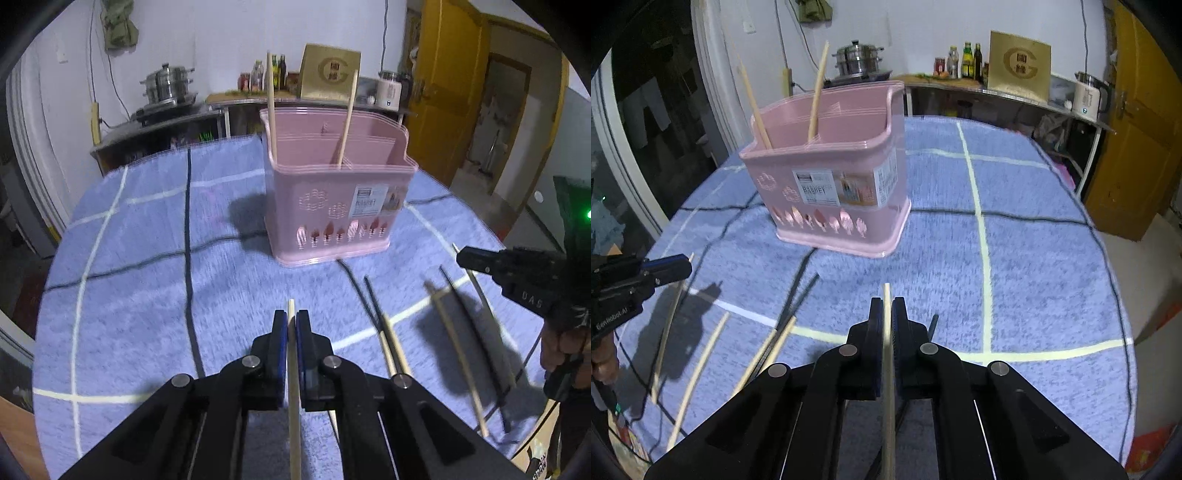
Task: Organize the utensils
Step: 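Lift the chopsticks upright and carry both tools over the pink basket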
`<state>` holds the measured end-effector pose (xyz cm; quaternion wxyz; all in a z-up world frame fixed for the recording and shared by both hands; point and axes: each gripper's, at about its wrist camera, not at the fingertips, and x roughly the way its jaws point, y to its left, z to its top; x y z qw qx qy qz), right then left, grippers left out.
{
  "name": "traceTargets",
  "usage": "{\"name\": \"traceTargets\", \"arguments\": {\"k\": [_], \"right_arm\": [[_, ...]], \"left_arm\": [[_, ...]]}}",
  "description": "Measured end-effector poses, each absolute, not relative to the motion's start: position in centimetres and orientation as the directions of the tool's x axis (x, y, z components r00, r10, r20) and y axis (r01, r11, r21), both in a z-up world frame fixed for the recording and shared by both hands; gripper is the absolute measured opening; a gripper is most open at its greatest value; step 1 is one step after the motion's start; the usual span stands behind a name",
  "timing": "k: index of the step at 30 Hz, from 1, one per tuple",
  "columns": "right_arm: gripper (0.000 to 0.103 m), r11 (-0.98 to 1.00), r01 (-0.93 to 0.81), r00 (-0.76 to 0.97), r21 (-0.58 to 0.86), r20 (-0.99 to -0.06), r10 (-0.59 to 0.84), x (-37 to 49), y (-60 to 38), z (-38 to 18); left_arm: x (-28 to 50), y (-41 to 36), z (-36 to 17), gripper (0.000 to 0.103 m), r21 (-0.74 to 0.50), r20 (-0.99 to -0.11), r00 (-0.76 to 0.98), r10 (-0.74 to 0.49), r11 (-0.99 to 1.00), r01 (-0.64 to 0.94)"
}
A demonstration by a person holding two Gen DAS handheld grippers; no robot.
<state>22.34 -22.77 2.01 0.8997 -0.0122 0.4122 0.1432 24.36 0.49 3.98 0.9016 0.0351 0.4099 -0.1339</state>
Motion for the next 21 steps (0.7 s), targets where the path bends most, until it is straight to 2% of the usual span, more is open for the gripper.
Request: {"name": "traceTargets", "arguments": {"k": [12, 21], "right_arm": [[0.004, 0.944, -0.296, 0.696, 0.148, -0.643, 0.319, 21.1, -23.3, 7.0], [0.004, 0.94, -0.315, 0.746, 0.132, -0.578, 0.331, 20.3, -23.1, 9.9]], "left_arm": [[23.5, 1.3, 10.1, 0.004, -0.061, -0.667, 0.706, -0.239, 0.961, 0.269], [23.1, 1.1, 12.7, 0.004, -0.061, -0.628, 0.735, -0.255, 0.958, 0.28]]}}
